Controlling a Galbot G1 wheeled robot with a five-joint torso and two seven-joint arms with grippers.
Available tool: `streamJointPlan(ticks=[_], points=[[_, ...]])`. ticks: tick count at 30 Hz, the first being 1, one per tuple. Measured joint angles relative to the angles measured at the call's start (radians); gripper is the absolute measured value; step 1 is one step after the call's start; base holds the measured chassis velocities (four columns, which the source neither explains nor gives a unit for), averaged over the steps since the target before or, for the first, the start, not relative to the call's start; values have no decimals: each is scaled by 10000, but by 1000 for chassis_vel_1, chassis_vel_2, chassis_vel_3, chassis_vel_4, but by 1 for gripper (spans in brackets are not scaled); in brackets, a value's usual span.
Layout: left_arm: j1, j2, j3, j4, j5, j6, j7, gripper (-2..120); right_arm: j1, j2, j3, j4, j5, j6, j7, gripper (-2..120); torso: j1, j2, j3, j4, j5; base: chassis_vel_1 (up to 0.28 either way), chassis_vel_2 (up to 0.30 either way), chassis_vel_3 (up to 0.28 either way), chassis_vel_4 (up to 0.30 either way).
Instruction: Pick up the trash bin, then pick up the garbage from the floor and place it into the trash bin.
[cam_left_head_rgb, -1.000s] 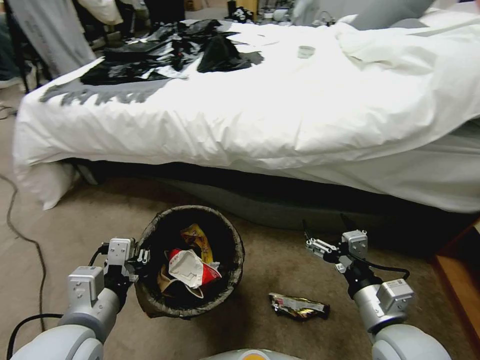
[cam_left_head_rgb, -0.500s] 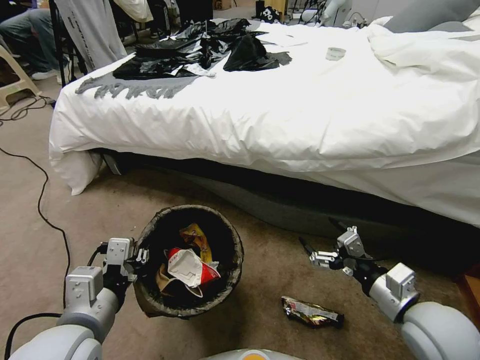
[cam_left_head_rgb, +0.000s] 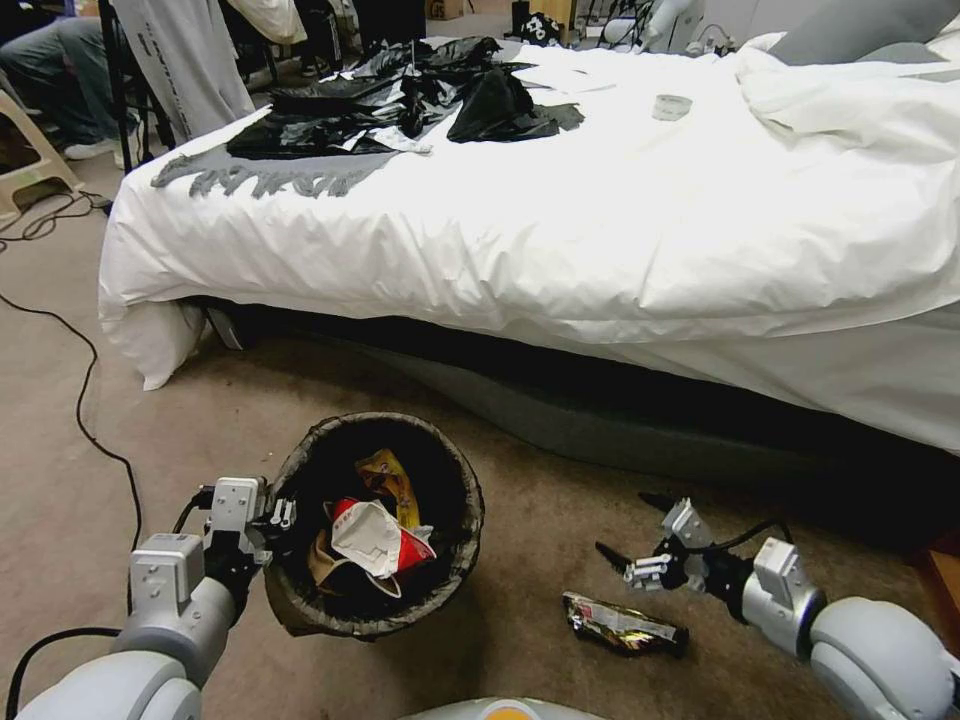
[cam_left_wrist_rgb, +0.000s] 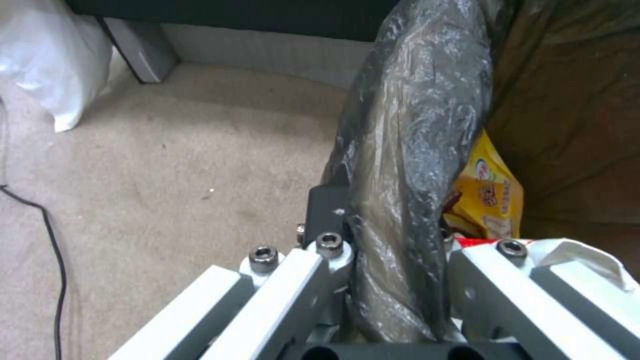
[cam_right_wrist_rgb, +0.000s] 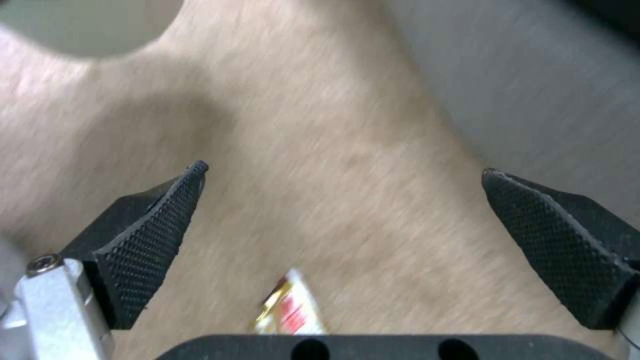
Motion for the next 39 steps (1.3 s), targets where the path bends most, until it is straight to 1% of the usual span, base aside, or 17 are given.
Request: streamJointPlan(ticks=[1, 2, 5, 6, 9, 12, 18, 25, 28, 36, 39], points=[[8, 5, 1, 0, 2, 0, 0, 3, 140, -58, -356, -221, -23, -75, -76, 100, 0, 0, 0, 0, -2, 0, 0, 0, 0], [8, 5, 1, 0, 2, 0, 0, 3, 140, -58, -356, -221, -23, -75, -76, 100, 0, 0, 0, 0, -2, 0, 0, 0, 0], [11, 71, -1, 0, 11, 0, -4, 3, 516, -93, -1024, -705, -326, -220, -416, 100, 0, 0, 0, 0, -1, 0, 0, 0, 0], [11, 71, -1, 0, 11, 0, -4, 3, 516, -93, -1024, -705, -326, -220, -416, 100, 0, 0, 0, 0, -1, 0, 0, 0, 0], [-2, 130, -34, 0, -16, 4, -7, 3, 886, -35, -1531, -1082, -519, -587, -675, 100, 0, 0, 0, 0, 0, 0, 0, 0, 0], [-9, 132, -46, 0, -47, 8, -8, 3, 1113, -17, -1800, -1349, -640, -804, -910, 100, 0, 0, 0, 1, -1, 0, 0, 0, 0], [-69, 129, -34, 0, -58, 9, -11, 3, 1303, 11, -2072, -1743, -773, -912, -1094, 100, 0, 0, 0, -1, -2, 0, 0, 0, 0], [-101, 57, 37, 0, -57, 9, -12, 3, 1582, 304, -2206, -2339, -768, -999, -1135, 100, 0, 0, 0, 0, 0, 0, 0, 0, 0], [-91, 62, 46, 0, -52, 9, -12, 3, 1796, 431, -2335, -2785, -768, -1006, -1149, 100, 1, 0, 0, 0, -1, 0, 0, 0, 0], [-67, 117, 43, 0, -52, 9, -12, 3, 2064, 695, -2495, -3355, -866, -1032, -1329, 100, 0, 0, 0, 0, -2, 0, 0, 0, 0], [-58, 137, 75, 0, -50, 9, -12, 3, 2293, 1037, -2558, -3892, -1058, -1041, -1377, 100, 0, 0, 0, 0, -1, 0, 0, 0, 0]])
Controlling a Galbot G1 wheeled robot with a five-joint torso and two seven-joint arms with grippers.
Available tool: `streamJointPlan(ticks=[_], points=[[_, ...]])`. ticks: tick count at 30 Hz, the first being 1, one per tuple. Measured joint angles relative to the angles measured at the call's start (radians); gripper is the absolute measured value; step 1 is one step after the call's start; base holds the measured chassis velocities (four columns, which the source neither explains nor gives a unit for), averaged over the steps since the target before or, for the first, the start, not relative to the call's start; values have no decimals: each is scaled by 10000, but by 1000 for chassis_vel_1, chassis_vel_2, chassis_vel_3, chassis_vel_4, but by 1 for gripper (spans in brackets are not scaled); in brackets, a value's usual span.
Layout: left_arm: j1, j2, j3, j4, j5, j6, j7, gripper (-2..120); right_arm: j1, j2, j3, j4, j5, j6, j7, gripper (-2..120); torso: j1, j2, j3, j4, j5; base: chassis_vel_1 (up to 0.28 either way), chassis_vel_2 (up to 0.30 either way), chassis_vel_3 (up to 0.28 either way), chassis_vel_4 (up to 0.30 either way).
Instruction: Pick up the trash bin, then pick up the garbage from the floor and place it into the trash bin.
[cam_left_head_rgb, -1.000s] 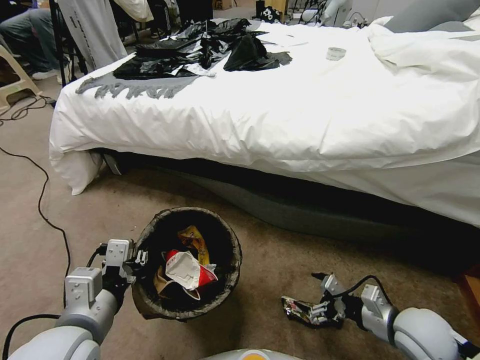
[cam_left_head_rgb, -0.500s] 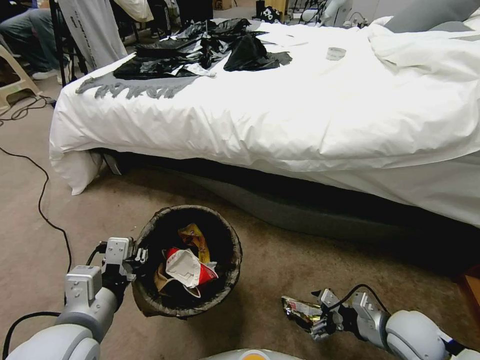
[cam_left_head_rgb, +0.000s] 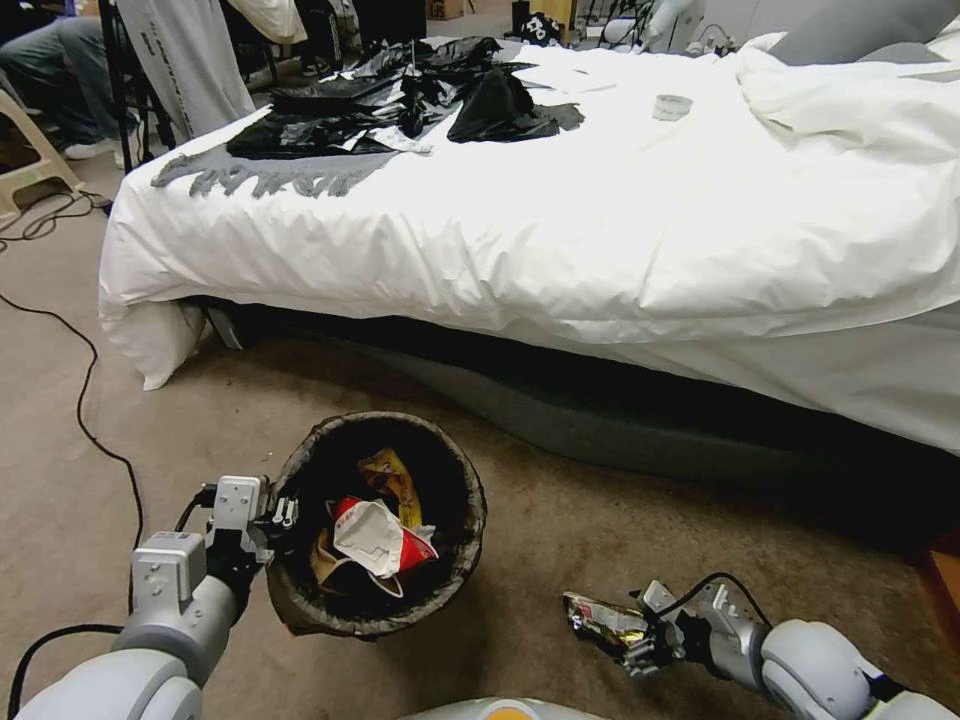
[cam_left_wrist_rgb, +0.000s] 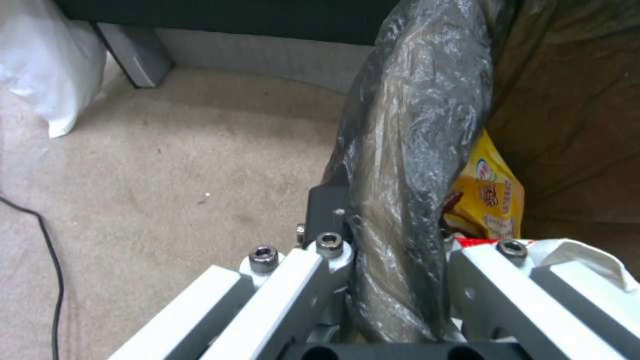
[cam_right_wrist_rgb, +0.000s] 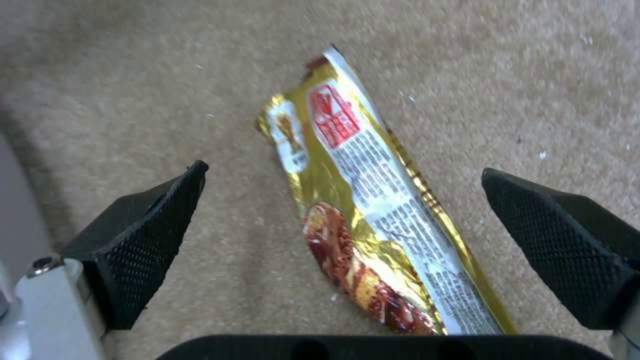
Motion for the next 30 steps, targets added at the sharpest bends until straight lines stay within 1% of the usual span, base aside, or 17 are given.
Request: streamJointPlan(ticks=[7, 15, 20, 27, 29, 30], points=[[30, -3, 22, 0, 22, 0, 1, 3, 235, 369, -84, -647, -464, 15, -67, 100, 0, 0, 0, 0, -1, 0, 0, 0, 0], [47, -5, 31, 0, 31, 0, 2, 3, 398, 622, -192, -1072, -655, 21, -61, 100, 1, 0, 0, -1, -2, 0, 0, 0, 0], [55, -13, 35, 0, 60, 0, 2, 3, 713, 976, -215, -1821, -1107, 193, -37, 100, 1, 0, 0, 0, 0, 0, 0, 0, 0], [33, 1, 37, 0, 64, -2, 19, 3, 782, 1148, -205, -2134, -1243, 315, -19, 100, 0, 0, 0, -1, -3, 0, 0, 0, 0], [30, 2, 37, 0, 68, -5, 26, 3, 798, 1193, -194, -2180, -1302, 362, 32, 92, 0, 0, -1, -7, -14, 0, 0, 0, 0], [30, 2, 37, 0, 68, -5, 26, 3, 798, 1193, -194, -2180, -1302, 362, 32, 92, 0, 0, -1, -7, -14, 0, 0, 0, 0]])
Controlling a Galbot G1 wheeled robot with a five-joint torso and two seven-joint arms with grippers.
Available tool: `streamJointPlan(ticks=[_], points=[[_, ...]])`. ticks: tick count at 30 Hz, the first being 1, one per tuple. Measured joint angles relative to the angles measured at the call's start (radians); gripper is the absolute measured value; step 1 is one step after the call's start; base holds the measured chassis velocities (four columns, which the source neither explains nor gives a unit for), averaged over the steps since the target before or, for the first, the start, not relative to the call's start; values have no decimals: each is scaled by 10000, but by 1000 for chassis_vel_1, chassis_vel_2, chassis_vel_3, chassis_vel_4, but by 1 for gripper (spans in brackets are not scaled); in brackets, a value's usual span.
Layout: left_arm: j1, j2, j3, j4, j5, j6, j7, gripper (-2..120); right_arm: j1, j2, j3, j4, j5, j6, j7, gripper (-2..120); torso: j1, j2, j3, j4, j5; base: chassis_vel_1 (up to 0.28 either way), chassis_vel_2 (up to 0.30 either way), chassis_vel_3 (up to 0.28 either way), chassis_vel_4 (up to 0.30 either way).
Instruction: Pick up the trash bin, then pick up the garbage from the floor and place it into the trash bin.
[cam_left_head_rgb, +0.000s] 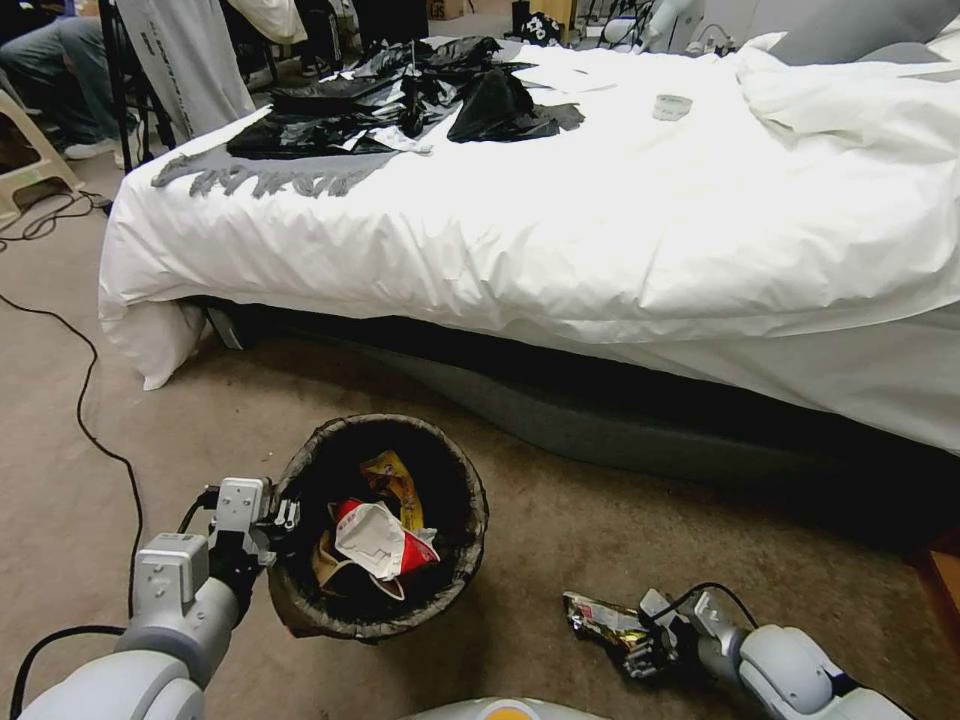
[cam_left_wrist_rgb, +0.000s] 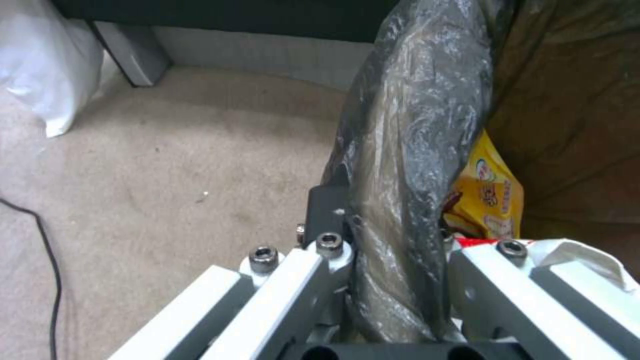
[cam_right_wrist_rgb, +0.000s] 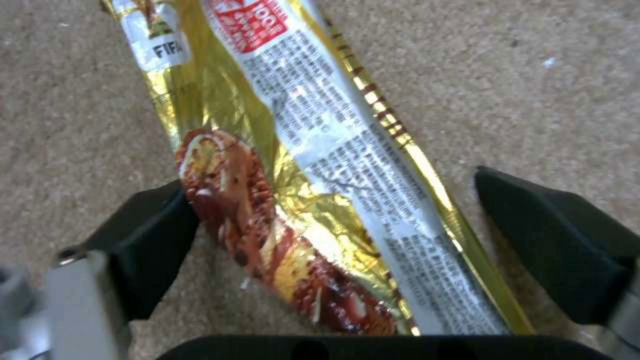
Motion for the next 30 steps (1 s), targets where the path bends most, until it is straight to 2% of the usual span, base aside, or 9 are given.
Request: streamJointPlan(ticks=[2, 14, 18, 22, 30], points=[[1, 0, 0, 0, 5, -1, 16, 3, 26, 46, 2, -22, -31, -67, -2, 96, 0, 0, 0, 4, 18, 0, 0, 0, 0], [11, 6, 0, 0, 25, -8, 45, 3, 77, 146, 11, -88, -240, -85, -104, 100, 0, 1, 0, 5, 12, 0, 0, 0, 0], [12, 6, 0, 0, 35, -8, 45, 3, 22, 119, 1, -43, -211, -42, 61, 94, 0, 1, 0, 5, 10, 0, 0, 0, 0], [13, 14, 6, 0, 41, -9, 51, 3, -31, 60, 24, 35, -248, -41, 109, 81, 0, 1, 0, 7, 8, 0, 0, 0, 0], [25, 30, 0, 0, 43, -8, 52, 3, 0, -30, 28, 114, -256, -96, 142, 64, 0, 1, 1, 7, 13, 0, 0, 0, 0]])
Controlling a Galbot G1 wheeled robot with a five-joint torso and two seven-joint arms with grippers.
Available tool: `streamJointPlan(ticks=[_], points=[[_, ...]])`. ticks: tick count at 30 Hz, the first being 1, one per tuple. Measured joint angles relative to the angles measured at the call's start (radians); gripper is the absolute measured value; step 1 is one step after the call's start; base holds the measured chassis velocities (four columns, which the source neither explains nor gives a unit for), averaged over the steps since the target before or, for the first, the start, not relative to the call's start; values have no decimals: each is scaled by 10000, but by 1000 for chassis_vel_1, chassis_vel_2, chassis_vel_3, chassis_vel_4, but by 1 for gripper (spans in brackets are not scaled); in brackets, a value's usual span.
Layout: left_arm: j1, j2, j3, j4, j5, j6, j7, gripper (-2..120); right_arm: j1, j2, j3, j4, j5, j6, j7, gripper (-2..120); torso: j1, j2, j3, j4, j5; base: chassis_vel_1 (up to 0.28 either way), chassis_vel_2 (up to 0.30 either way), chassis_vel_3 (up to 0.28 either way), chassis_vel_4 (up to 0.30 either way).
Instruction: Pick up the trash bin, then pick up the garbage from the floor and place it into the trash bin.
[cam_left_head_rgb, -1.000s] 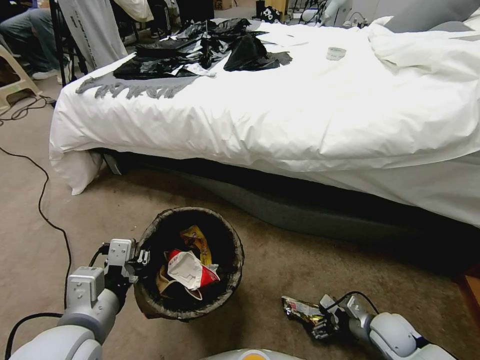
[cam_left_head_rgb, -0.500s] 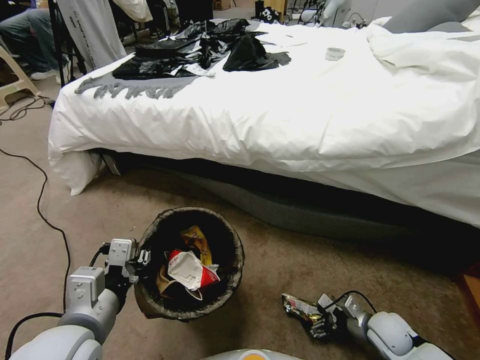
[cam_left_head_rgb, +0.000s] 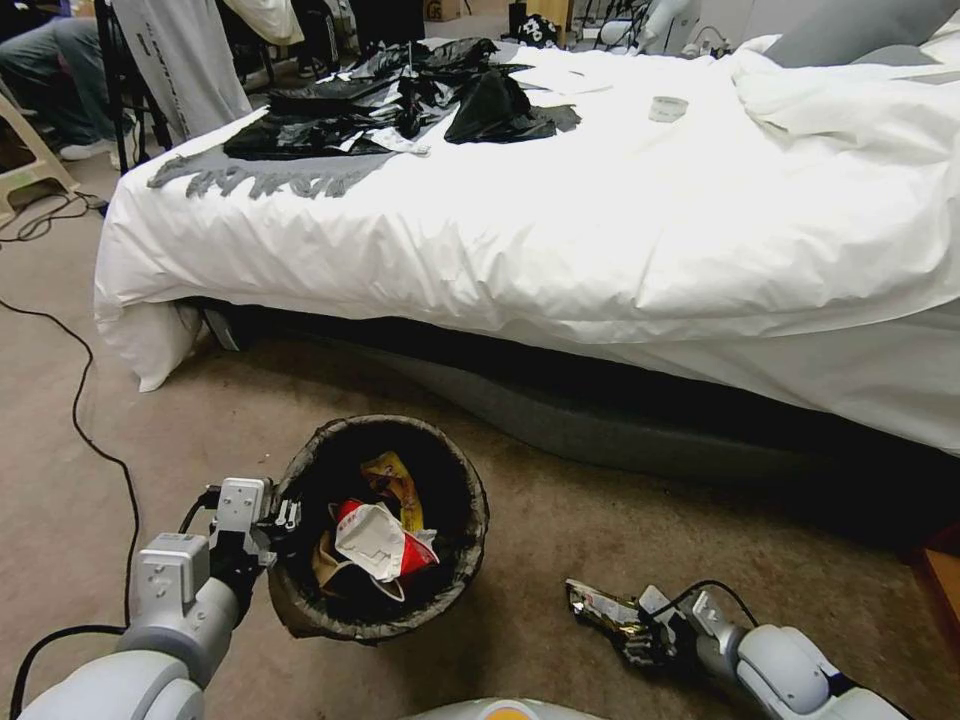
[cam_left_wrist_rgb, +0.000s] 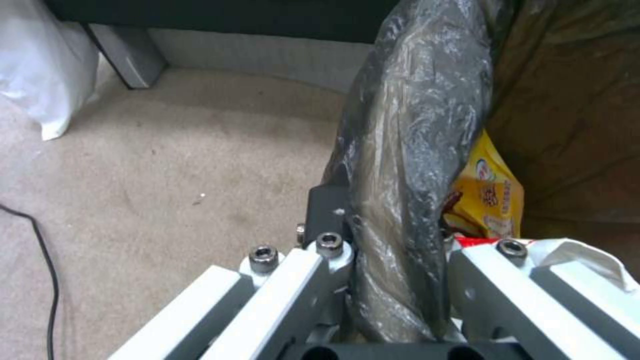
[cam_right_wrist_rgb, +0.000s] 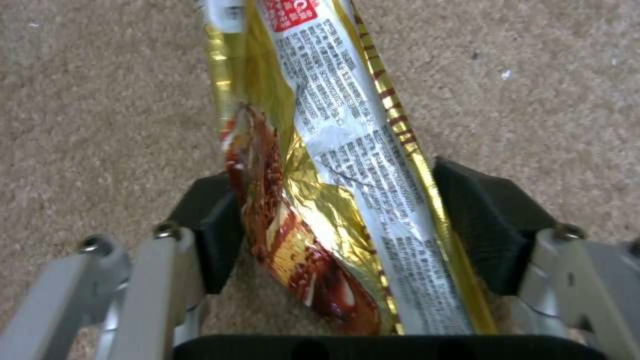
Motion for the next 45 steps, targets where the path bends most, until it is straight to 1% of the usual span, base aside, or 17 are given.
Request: streamJointPlan(ticks=[1, 4, 7, 9, 11, 12, 15, 16, 19, 21, 22, 23, 29, 35, 37, 40, 45], points=[[0, 0, 0, 0, 0, 0, 0, 3, 0, 0, 0, 0, 0, 0, 0, 64, 0, 0, 0, 0, 0, 0, 0, 0, 0], [-4, -6, 1, 0, 0, 0, 0, 3, -8, -30, -4, 87, -2, -48, 2, 56, 0, -1, 1, 3, 3, 0, 0, 0, 0], [-6, -7, 5, 0, 4, 0, 1, 3, -49, -38, -1, 167, -53, -63, 19, 44, 0, -1, 1, 3, 9, 0, 0, 0, 0], [-7, -7, 7, 0, 5, 0, 2, 3, -61, -45, 0, 188, -62, -67, 19, 43, 0, -1, 1, 4, 8, 0, 0, 0, 0], [-5, 9, 17, 0, 4, 1, 6, 3, -119, -65, 1, 289, -105, -100, 16, 34, 0, -1, 1, 5, 12, 0, 0, 0, 0], [-5, 9, 17, 0, 4, 1, 6, 3, -119, -65, 1, 289, -105, -100, 16, 34, 0, -1, 1, 5, 12, 0, 0, 0, 0], [-1, 38, 23, 0, 5, 8, 9, 3, -204, -76, 16, 433, -124, -128, 17, 22, 0, -2, 2, 1, 12, 0, 0, 0, 0], [-1, 38, 23, 0, 5, 8, 9, 3, -204, -76, 16, 433, -124, -128, 17, 22, 0, -2, 2, 1, 12, 0, 0, 0, 0], [-3, 78, 25, 0, 5, 13, 22, 3, -257, -77, 44, 617, -111, -139, 149, 10, 0, -2, 2, 0, 8, 0, 0, 0, 0], [-10, 93, 25, 0, 4, 14, 23, 3, -270, -80, 64, 673, -105, -136, 174, 8, 0, -2, 2, 0, 6, 0, 0, 0, 0], [-18, 117, 24, 0, -7, 17, 25, 3, -309, -98, 113, 820, -83, -128, 222, 2, 0, -2, 2, 0, 4, 0, 0, 0, 0], [-18, 123, 21, 0, -13, 20, 25, 3, -330, -116, 144, 907, -64, -125, 240, 0, 1, -2, 2, 0, 4, 0, 0, 0, 0], [6, 121, 24, 0, -24, 25, 28, 3, -441, -270, 331, 1538, 11, -56, 406, 0, 1, -2, 2, 0, 1, 0, 0, 0, 0], [12, 106, 54, 0, -25, 30, 56, 3, -531, -459, 692, 2981, 450, 41, 870, 0, 1, -2, 1, 0, 0, 0, 0, 0, 0], [9, 104, 57, 0, -24, 31, 57, 3, -519, -471, 720, 3156, 554, 41, 926, 0, 1, -3, 1, 0, 0, 0, 0, 0, 0], [8, 87, 80, 0, -23, 33, 62, 3, -252, -487, 922, 4227, 1023, 120, 1145, 0, 1, -2, 1, 0, 0, 0, 0, 0, 0], [14, 94, 79, 0, -20, 34, 63, 3, 79, -357, 981, 4816, 1334, 142, 1402, 0, 1, -3, 1, 0, 1, 0, 0, 0, 0]])
